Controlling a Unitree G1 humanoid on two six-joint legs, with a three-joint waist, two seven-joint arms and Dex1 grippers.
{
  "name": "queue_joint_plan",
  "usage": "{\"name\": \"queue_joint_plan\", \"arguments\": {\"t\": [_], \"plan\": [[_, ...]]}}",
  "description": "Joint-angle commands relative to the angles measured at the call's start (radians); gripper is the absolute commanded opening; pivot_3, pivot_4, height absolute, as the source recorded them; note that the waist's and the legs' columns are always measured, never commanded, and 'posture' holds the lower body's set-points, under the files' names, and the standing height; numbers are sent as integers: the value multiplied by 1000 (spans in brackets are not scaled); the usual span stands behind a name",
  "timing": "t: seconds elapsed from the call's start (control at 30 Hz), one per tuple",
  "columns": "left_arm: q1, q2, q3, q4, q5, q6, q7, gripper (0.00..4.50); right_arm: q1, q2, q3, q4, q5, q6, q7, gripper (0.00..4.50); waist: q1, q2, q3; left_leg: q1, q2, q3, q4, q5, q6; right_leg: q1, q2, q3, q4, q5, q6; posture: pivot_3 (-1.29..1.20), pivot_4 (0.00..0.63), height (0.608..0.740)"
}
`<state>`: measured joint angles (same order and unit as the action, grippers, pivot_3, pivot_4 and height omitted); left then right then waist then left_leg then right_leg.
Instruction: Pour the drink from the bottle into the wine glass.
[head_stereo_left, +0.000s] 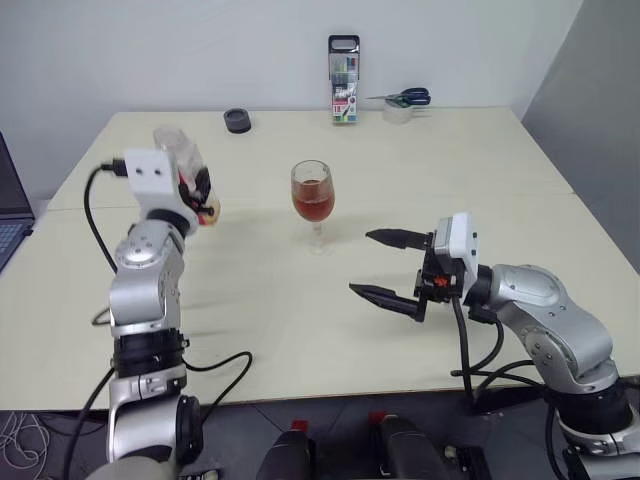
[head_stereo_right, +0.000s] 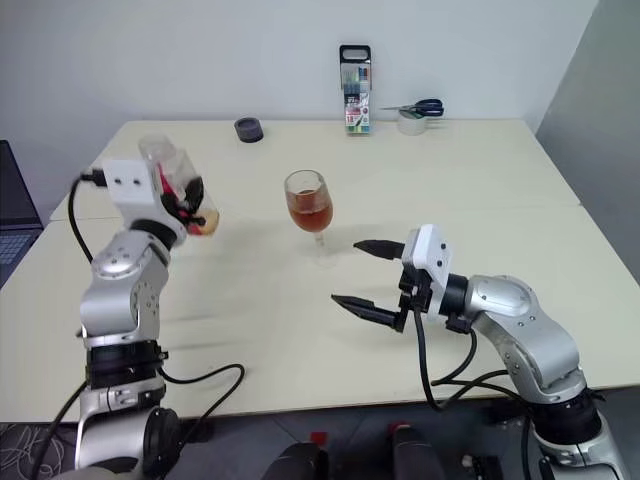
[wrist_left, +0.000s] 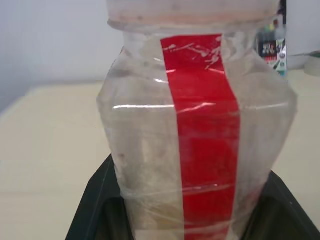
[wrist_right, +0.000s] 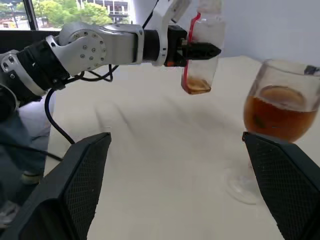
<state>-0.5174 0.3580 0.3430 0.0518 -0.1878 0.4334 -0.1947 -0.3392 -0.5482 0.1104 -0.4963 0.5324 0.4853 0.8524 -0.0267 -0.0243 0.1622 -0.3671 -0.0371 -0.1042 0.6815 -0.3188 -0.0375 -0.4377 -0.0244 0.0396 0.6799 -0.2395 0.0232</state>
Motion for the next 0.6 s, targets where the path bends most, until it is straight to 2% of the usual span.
{"name": "queue_joint_plan", "arguments": {"t": [0.03,0.23,0.47,0.6], "plan": [[49,-17,44,-25,-76,-64,-44,1890,14,7,0,-40,4,-46,15,4500,0,0,0,0,0,0,0,0,0,0,0,0,0,0,0,0,150,740],[81,-7,34,69,-89,-158,-87,1890,10,33,2,-21,-12,-58,-7,4500,1,0,0,1,0,0,0,0,0,1,0,0,0,0,0,0,150,740],[56,25,-2,280,-33,-306,-103,1890,-9,66,0,-6,-24,-48,-53,4500,1,0,-1,3,0,0,0,0,0,2,0,0,0,0,0,0,150,740],[40,28,-15,339,-31,-349,-110,1890,-11,73,2,-10,-24,-38,-69,4500,1,0,-1,3,0,0,-1,0,0,3,0,0,0,0,0,0,150,740]]}}
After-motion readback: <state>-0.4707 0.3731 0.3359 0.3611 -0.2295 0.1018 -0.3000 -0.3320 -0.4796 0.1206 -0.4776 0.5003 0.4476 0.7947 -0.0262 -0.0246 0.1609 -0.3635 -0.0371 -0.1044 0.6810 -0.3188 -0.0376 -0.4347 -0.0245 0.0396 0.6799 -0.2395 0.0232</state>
